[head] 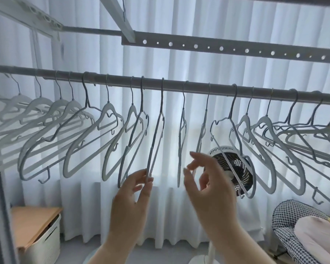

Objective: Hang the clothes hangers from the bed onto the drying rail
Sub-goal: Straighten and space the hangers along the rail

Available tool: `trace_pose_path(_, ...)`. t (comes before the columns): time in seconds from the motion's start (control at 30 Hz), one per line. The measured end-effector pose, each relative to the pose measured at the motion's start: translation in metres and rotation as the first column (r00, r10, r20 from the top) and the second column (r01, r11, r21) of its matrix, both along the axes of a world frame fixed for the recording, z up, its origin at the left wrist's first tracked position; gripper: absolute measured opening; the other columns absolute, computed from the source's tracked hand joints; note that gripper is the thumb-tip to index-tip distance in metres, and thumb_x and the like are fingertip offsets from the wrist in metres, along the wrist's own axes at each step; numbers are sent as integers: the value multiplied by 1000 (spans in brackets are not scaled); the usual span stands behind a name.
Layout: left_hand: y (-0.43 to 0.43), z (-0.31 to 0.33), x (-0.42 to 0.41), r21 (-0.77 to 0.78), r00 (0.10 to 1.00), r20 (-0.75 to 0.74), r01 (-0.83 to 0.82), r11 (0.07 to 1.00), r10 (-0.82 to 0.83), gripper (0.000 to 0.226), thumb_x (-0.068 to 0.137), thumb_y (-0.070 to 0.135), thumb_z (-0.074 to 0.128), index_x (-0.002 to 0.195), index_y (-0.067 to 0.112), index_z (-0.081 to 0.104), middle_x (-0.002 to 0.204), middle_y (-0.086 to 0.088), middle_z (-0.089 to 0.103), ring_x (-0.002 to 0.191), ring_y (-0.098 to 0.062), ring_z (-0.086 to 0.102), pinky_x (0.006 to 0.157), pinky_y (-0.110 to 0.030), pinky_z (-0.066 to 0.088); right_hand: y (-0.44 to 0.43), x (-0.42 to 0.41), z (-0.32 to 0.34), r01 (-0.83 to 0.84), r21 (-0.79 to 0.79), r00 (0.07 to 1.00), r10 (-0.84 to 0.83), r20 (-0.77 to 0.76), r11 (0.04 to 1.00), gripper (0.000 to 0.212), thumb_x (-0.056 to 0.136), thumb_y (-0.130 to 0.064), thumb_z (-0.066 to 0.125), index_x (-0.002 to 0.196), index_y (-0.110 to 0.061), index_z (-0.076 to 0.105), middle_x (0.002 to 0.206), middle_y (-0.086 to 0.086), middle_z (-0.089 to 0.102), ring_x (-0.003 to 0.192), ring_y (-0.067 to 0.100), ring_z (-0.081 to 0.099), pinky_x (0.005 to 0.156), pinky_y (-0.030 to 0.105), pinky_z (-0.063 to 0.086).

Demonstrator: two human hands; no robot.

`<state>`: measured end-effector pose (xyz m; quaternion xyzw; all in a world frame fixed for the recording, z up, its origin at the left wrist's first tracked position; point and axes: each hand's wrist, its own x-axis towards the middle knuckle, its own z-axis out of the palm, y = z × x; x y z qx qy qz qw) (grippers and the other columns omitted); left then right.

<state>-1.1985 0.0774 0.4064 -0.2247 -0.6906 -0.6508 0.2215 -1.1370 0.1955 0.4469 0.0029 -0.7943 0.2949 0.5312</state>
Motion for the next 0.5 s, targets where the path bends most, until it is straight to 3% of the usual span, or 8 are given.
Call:
trace_pose_path(0.1,-4,3,0,-25,998,-43,-56,998,55,33,85,13,59,87,44,51,76,32,64,82,21,55,71,7,37,17,0,49,-30,57,999,29,20,998,13,81,-28,57,88,-38,56,68,-28,54,53,-3,48,56,8,36)
trace_pose_path(0.17,-6,7,-1,-53,994,-87,-74,996,69,30,86,11,58,97,39,53,78,32,63,84,23,54,73,7,37,25,-9,84,-15,138,987,-7,162,990,13,86,-19,58,96,-26,61,72,-22,55,64,0,48,70,15,41)
trace_pose_path(0.23,-5,12,-2,-91,988,-127,-103,991,91,33,86,10,58,112,30,52,89,28,59,84,15,57,73,2,40,27,-25,108,61,235,961,-121,249,970,19,88,-20,55,106,-17,61,86,-11,61,86,13,52,89,29,39)
trace_pose_path(0.37,-3,25,-4,-109,978,-165,-149,983,130,41,87,7,57,126,16,50,98,14,55,90,-7,56,78,-9,40,31,-64,123,204,453,854,-385,351,868,29,90,-28,49,117,-18,53,108,1,66,115,22,47,97,34,27)
trace_pose_path(0.5,-4,30,-7,-144,983,-138,-143,979,123,38,90,7,52,126,17,50,90,23,51,82,12,50,65,4,39,39,-92,130,256,495,770,-485,415,830,33,91,-28,47,121,-15,50,114,6,62,117,25,47,100,36,26)
